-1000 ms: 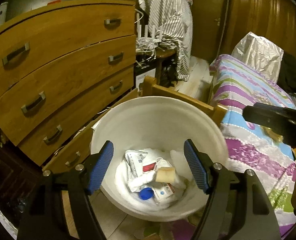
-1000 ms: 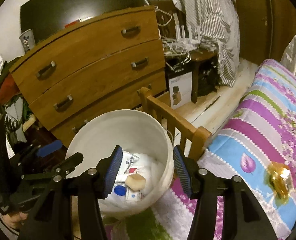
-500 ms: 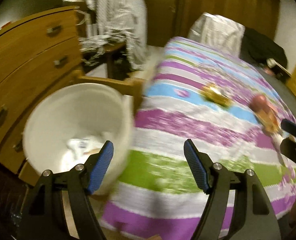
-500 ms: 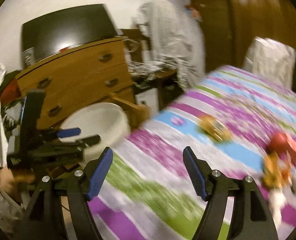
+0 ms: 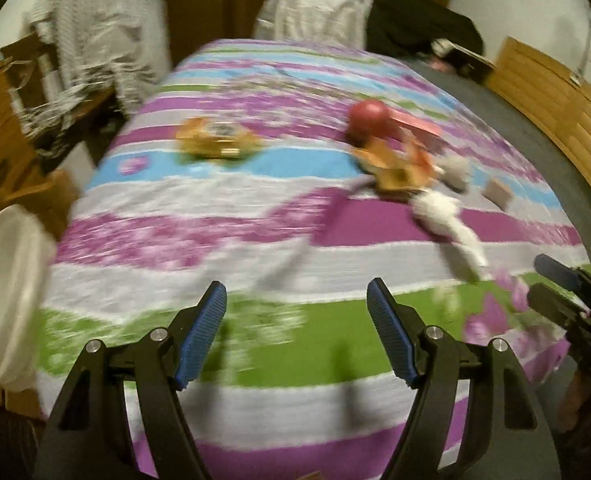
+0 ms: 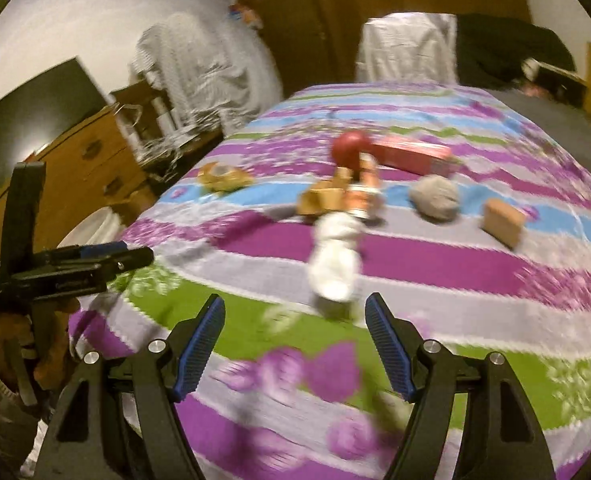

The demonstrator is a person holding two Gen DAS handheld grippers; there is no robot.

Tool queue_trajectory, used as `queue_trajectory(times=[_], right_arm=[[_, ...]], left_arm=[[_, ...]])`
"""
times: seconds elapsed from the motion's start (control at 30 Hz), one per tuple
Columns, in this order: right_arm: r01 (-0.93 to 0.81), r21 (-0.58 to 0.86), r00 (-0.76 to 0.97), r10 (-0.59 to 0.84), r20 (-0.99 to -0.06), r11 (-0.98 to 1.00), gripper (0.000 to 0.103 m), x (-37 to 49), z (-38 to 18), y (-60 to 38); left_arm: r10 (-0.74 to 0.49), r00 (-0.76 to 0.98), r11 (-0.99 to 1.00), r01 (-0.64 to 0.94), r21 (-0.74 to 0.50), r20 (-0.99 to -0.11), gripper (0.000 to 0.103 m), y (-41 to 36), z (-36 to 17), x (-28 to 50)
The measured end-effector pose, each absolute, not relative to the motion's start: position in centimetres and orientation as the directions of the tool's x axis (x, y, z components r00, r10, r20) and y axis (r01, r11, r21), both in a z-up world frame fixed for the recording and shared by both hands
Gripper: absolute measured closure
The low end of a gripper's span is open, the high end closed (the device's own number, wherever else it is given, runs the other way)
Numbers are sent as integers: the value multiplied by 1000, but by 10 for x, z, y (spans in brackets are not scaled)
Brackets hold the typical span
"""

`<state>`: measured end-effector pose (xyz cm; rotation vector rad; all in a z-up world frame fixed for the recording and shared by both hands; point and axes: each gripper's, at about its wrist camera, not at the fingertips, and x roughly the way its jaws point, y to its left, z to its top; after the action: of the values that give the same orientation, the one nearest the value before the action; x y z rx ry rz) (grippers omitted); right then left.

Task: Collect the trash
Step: 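Move both tools back over the cluttered bedspread, then grasp the white towel with the left tool while the right tool grasps the orange-white carton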

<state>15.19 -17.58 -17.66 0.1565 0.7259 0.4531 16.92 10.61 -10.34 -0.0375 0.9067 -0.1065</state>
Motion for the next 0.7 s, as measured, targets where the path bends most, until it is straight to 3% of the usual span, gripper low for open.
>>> queue_trajectory(times=[0.27,0.63,0.67,0.7], right_arm=[[-286,347,668,445,-597,893,29,153,-197,-227],[-241,413,654,461,-600,878,27,166,-223,-257],[-242,416,653,464,-598,877,27,168,-223,-257],[-248,414,654,466,-595,876,27,171,-222,-257]], left_arm=[[-229,544,973,149,-175,-807,33,30,-122,218],[-178,513,983,135,-126,-840,28,-22,-147,275],[-164,514,985,126,-115,-842,28,-22,-150,277],[-152,518,988,114,-108,-842,38,-21,-153,279]])
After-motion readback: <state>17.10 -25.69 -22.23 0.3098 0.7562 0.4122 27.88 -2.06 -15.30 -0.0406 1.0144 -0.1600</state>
